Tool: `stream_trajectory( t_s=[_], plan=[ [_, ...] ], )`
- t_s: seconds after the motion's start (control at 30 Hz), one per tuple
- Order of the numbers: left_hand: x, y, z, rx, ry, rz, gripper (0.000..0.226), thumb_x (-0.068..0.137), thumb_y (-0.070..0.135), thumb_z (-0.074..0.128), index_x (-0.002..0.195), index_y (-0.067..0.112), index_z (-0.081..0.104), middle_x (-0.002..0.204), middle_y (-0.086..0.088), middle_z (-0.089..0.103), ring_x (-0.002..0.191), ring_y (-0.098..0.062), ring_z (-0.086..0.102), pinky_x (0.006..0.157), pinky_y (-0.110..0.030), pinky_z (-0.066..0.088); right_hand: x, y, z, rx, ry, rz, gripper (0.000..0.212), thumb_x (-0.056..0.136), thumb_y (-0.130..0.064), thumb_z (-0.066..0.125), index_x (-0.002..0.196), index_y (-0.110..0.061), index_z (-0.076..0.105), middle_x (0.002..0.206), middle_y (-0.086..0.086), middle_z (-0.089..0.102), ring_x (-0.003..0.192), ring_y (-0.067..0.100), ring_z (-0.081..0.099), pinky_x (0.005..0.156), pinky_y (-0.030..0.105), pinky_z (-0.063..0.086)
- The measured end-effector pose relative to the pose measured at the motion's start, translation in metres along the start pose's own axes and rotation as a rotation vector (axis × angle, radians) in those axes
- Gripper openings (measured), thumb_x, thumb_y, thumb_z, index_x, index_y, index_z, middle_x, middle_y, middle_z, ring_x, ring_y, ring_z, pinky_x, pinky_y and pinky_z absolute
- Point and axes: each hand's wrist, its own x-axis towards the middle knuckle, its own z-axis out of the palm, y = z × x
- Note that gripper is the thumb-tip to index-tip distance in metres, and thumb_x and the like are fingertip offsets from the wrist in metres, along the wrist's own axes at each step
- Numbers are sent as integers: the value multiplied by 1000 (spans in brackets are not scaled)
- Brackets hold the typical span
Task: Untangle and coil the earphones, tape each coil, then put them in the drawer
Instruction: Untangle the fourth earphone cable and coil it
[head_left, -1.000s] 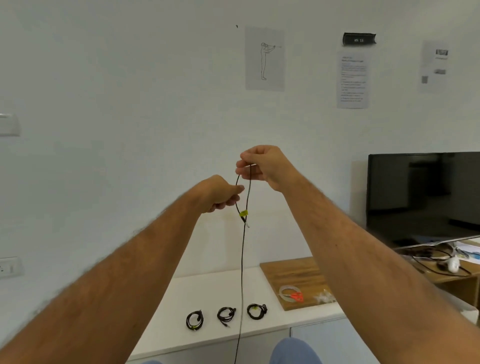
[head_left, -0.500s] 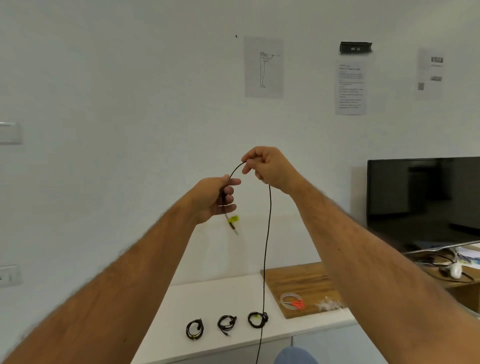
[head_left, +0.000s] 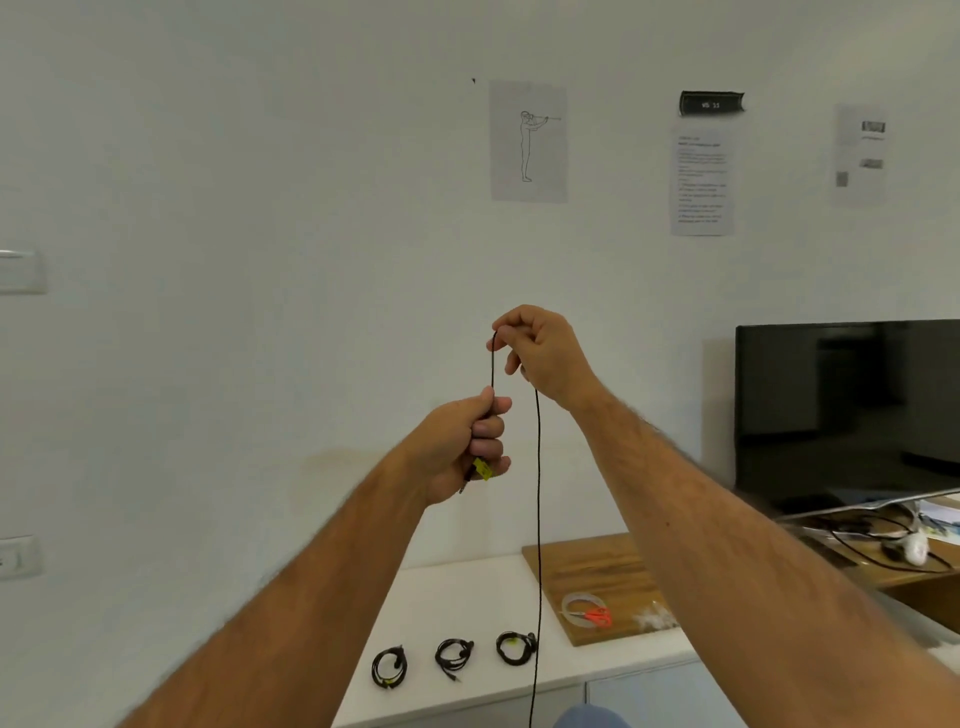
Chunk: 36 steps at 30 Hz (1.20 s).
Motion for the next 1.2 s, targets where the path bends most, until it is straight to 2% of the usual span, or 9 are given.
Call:
stream_trajectory(
  t_s=[0.1, 0.3, 0.47, 0.57, 0.63, 0.73, 0.93, 1.03, 1.2],
  plan=[
    [-3, -3, 3, -5, -1, -26, 30, 105, 35, 35, 89, 16, 53, 57, 7, 29, 45, -7, 28, 58, -29, 52, 0, 2, 1, 44, 52, 13, 13, 98, -6, 51, 97, -4, 64, 86, 12, 73, 54, 20, 61, 45, 10, 38],
    [-2, -4, 4, -18, 45, -13, 33, 105, 35, 32, 90, 15, 52, 57, 6, 31, 45, -6, 23, 43, -18, 18, 2, 3, -2, 61, 84, 30, 13, 98, -8, 52, 97, -3, 64, 84, 10, 72, 54, 19, 61, 45, 11, 38],
    [-7, 4, 19, 55, 39, 186, 32, 106, 29, 30, 95, 12, 54, 56, 5, 33, 45, -7, 23, 43, -20, 18, -1, 7, -2, 91, 91, 78, 14, 97, -10, 54, 96, -4, 66, 78, 7, 71, 53, 17, 60, 48, 16, 42],
    [-7, 15, 26, 103, 11, 353, 29, 106, 25, 30, 94, 8, 51, 57, 5, 34, 48, -8, 23, 48, -25, 15, -9, 13, 3, 100, 21, 119, 12, 93, -6, 56, 91, -4, 68, 66, 0, 66, 49, 12, 54, 48, 20, 41],
    [-3, 26, 28, 79, 4, 426, 28, 106, 22, 30, 96, 6, 50, 57, 4, 33, 49, -8, 23, 49, -26, 14, -18, 15, 11, 147, -49, 150, 19, 89, 1, 54, 83, -11, 67, 58, -3, 61, 47, 13, 49, 44, 21, 38],
    [4, 42, 27, -5, 18, 476, 25, 106, 19, 31, 102, 7, 53, 58, 4, 34, 49, -8, 24, 49, -26, 15, -33, 7, 22, 238, -138, 186, 28, 89, 2, 52, 73, -18, 62, 60, 3, 61, 47, 16, 47, 43, 22, 35],
    [14, 58, 16, -70, 90, 548, 21, 105, 18, 37, 99, 9, 56, 58, 5, 40, 48, -8, 29, 46, -20, 26, -64, -16, 39, 315, -229, 199, 22, 99, -11, 50, 81, -13, 62, 68, 7, 66, 45, 12, 46, 44, 25, 37],
    [15, 57, 6, 10, 125, 598, 22, 104, 17, 39, 100, 9, 59, 59, 5, 46, 49, -7, 33, 48, -20, 31, -80, -19, 41, 340, -249, 202, 19, 100, -16, 51, 91, -11, 67, 71, 9, 66, 46, 13, 47, 45, 25, 39],
    [11, 52, -14, 307, 177, 634, 23, 103, 12, 40, 104, 11, 63, 68, 2, 54, 56, -8, 44, 56, -20, 41, -101, -17, 36, 299, -294, 276, 19, 98, -21, 57, 97, -6, 69, 58, 1, 54, 47, 12, 44, 45, 26, 40]
  ],
)
